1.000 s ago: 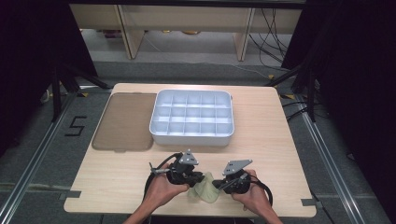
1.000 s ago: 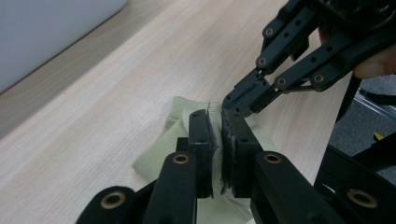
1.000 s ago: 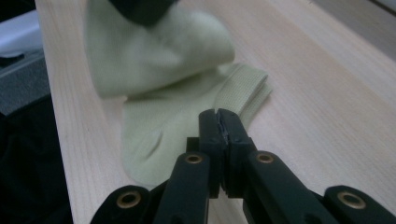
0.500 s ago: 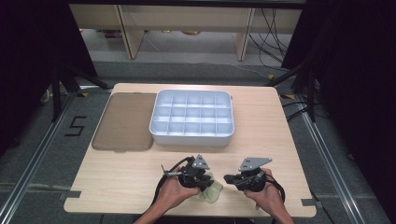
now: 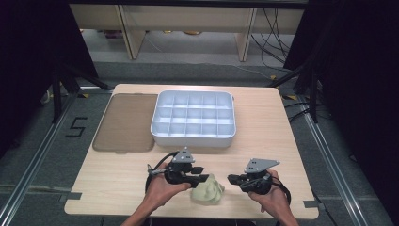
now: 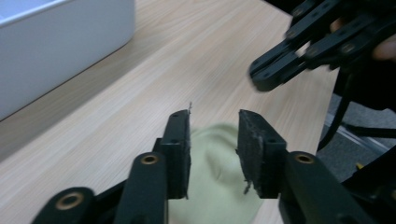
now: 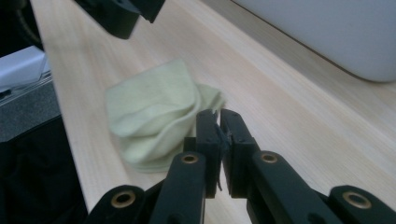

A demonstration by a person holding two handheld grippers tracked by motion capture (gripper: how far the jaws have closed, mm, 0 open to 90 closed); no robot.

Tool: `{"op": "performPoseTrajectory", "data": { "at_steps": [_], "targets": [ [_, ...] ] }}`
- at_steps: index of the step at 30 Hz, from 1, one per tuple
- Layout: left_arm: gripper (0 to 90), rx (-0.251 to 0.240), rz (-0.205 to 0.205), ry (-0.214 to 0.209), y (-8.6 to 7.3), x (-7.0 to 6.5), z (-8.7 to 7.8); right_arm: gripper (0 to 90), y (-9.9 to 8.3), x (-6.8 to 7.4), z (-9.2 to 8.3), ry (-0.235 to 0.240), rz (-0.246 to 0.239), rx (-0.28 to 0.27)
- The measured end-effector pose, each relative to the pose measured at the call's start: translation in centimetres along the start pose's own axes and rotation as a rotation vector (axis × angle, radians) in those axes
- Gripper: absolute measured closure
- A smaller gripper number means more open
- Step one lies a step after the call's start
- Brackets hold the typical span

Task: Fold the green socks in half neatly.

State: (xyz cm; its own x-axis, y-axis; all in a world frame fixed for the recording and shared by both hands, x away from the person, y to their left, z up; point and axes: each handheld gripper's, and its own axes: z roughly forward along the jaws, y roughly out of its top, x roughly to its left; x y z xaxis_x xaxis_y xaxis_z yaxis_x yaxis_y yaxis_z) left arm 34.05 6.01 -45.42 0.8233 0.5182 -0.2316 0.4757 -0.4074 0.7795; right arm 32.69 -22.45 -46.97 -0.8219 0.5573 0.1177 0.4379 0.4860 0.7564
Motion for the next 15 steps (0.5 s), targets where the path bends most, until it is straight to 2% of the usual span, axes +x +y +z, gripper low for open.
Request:
{"op": "performPoseTrajectory", "data": {
  "at_steps": [2,4,5,6,7,10,11,12,14,15],
  "targets": [
    [71.2,0.021,0.010,0.012,-1.0,0.1,-0.4,86.8,0.2,0.5,0.1,0.016,-0.032,-0.002],
    [75.4,0.045,0.008,0.014,-2.0,0.1,-0.5,86.8,0.5,1.2,0.2,0.024,-0.040,0.004],
    [76.8,0.045,0.008,0.014,-2.0,0.1,-0.5,86.8,0.6,1.6,0.5,0.035,-0.056,0.001],
    [76.8,0.057,0.019,0.010,-2.4,0.0,-0.4,86.8,0.6,1.6,0.5,0.035,-0.056,0.001],
    [77.6,0.072,0.030,0.003,-3.2,-0.3,0.2,86.8,0.9,2.3,1.0,0.061,-0.082,0.016],
    [77.0,0.103,0.029,-0.006,-3.8,-0.5,1.1,86.6,1.0,3.1,1.7,0.070,-0.085,0.032],
    [77.5,0.103,0.029,-0.006,-3.8,-0.5,1.1,86.6,1.0,3.2,1.9,0.072,-0.088,0.038],
    [78.3,0.128,0.063,-0.009,-4.0,-0.5,1.7,86.6,1.0,3.3,2.2,0.070,-0.095,0.048],
    [79.3,0.143,0.064,-0.006,-4.2,-0.6,2.1,86.6,0.9,3.0,2.6,0.066,-0.114,0.066],
    [79.8,0.156,0.066,0.006,-4.3,-0.6,2.4,86.6,0.8,2.9,2.8,0.055,-0.097,0.081]
  ]
}}
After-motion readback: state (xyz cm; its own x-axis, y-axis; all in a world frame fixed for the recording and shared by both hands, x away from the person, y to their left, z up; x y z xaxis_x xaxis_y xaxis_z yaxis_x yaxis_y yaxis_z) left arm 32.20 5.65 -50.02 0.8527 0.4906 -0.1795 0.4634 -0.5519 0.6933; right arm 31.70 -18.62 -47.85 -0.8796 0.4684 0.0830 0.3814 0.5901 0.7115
